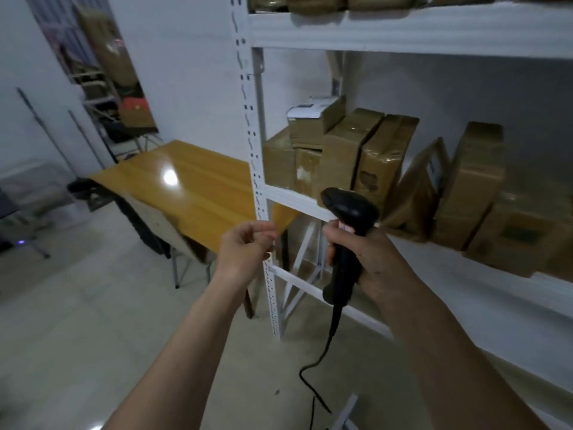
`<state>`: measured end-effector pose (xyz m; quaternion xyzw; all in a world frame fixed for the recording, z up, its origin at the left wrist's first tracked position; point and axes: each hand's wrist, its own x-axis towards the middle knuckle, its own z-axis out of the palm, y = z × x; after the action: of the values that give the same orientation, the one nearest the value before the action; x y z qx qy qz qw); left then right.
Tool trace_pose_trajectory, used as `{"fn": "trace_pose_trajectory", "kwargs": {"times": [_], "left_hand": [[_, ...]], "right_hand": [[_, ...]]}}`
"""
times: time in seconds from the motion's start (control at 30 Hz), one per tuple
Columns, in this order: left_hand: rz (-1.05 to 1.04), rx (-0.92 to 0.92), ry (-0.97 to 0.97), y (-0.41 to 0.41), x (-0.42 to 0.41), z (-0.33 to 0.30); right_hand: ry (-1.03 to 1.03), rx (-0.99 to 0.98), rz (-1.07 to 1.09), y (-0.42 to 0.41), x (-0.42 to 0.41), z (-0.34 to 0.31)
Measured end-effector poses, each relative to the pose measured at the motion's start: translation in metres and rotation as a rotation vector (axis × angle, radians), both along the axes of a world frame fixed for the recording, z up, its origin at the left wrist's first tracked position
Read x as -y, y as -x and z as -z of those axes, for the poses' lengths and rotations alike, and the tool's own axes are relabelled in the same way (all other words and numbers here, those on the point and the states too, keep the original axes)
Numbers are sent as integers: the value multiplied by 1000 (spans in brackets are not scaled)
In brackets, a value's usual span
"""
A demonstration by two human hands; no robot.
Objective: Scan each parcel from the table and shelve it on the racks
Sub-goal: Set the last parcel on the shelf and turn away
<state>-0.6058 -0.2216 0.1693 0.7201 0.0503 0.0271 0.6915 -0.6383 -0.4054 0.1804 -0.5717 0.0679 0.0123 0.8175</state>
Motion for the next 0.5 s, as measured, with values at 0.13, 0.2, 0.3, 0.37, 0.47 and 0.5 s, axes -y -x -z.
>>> {"fn": "trace_pose_trajectory", "kwargs": {"times": [0.13, 0.2, 0.3, 0.37, 0.47, 0.5], "left_hand": [[-70, -15, -5, 0, -16, 2], [-97, -37, -19, 3, -28, 6], [-185, -64, -34, 6, -49, 13], [-233, -87, -50, 5, -61, 17], [-244, -121, -45, 0, -68, 24], [-236, -129, -38, -2, -68, 26]], "right_hand": [[-31, -1, -85, -13, -11, 2], [-71, -20, -98, -20, -17, 6], [-96, -49, -130, -29, -29, 12], [-74, -79, -149, -35, -36, 19], [-76, -127, -180, -42, -45, 28], [-88, -131, -198, -44, -47, 30]]}}
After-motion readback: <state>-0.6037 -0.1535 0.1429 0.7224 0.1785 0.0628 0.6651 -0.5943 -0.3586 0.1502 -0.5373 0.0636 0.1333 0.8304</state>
